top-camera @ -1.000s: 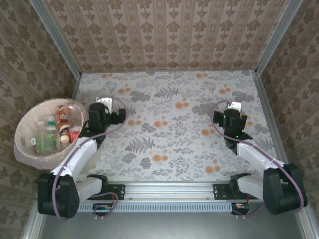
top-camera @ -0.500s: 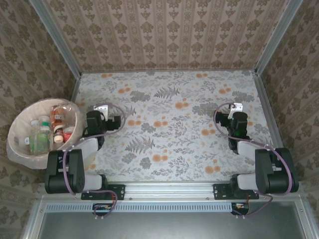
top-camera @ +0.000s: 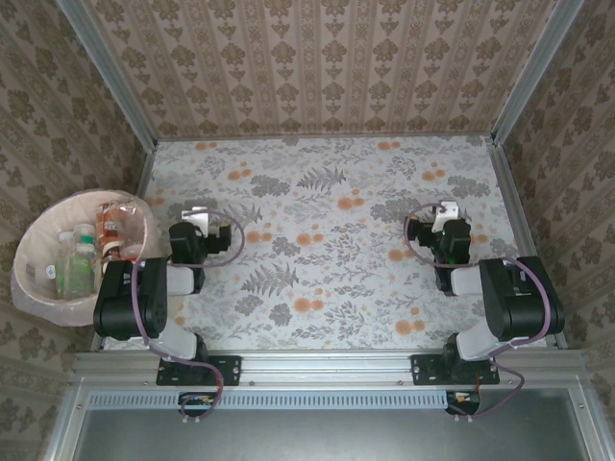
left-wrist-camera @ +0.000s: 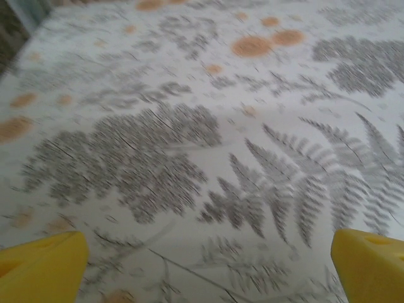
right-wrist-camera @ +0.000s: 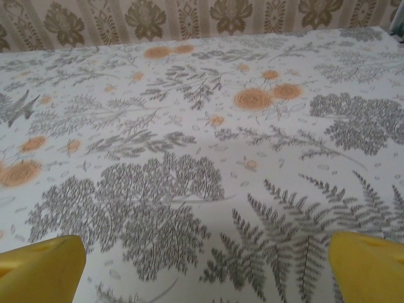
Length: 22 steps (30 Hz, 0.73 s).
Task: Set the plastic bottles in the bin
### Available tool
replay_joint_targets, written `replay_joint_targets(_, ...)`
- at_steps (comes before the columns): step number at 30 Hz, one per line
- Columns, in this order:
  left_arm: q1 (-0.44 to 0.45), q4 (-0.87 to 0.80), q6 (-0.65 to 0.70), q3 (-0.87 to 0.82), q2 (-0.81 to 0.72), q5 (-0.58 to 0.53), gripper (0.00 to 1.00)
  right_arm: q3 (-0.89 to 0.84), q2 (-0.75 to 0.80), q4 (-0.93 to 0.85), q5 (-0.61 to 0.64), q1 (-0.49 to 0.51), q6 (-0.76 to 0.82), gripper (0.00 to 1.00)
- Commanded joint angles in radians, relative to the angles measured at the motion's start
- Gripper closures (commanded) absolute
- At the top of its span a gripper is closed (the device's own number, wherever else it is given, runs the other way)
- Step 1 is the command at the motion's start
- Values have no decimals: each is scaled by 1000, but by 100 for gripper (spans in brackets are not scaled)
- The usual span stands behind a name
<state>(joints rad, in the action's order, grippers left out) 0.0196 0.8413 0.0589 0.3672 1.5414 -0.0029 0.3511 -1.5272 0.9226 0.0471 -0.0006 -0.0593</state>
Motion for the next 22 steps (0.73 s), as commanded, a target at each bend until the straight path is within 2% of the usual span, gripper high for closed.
replay_joint_targets(1,19,36,-28,26,-4,-136,0,47,-10,-38,85,27,15,0)
replay_joint_targets(22,16,38,-30,27,-3,-135,0,37,-6,-24,98,25,7,0)
